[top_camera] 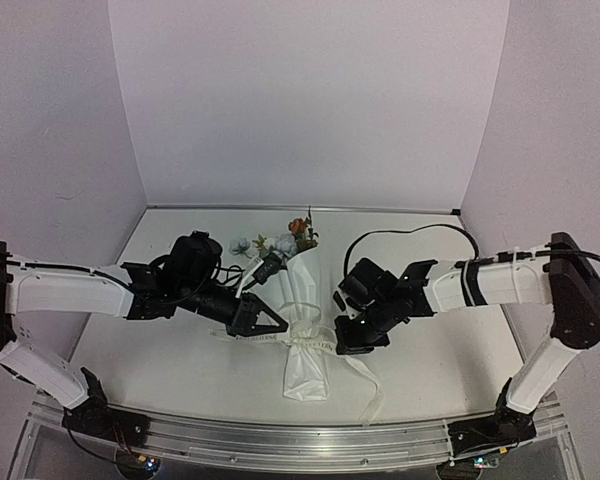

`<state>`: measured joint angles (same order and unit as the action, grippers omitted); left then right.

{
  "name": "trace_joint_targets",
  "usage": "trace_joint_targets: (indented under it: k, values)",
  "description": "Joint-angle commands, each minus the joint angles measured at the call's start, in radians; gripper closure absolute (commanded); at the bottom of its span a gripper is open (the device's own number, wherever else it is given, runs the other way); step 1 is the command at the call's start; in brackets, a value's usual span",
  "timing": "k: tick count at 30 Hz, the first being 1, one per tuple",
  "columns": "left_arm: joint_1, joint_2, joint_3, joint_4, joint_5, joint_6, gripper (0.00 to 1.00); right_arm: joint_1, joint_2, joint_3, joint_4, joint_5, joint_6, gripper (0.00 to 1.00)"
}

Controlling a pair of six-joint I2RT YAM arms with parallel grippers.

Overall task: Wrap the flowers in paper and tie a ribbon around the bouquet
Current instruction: Cross the half-tied ribbon at the center of the board.

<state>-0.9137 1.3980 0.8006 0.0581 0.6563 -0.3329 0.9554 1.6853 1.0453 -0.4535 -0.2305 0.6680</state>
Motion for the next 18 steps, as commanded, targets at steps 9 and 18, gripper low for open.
trace_joint_targets:
  k: [9, 18]
  values:
    - [-0.135, -0.060, -0.040, 0.056, 0.012, 0.249, 1.00, -0.017, 0.107, 0.026, 0.265, 0.048, 0.244, 1.00]
    - [-0.213, 0.091, 0.149, -0.088, -0.062, 0.378, 1.00, -0.048, 0.110, -0.005, 0.340, 0.015, 0.282, 1.00]
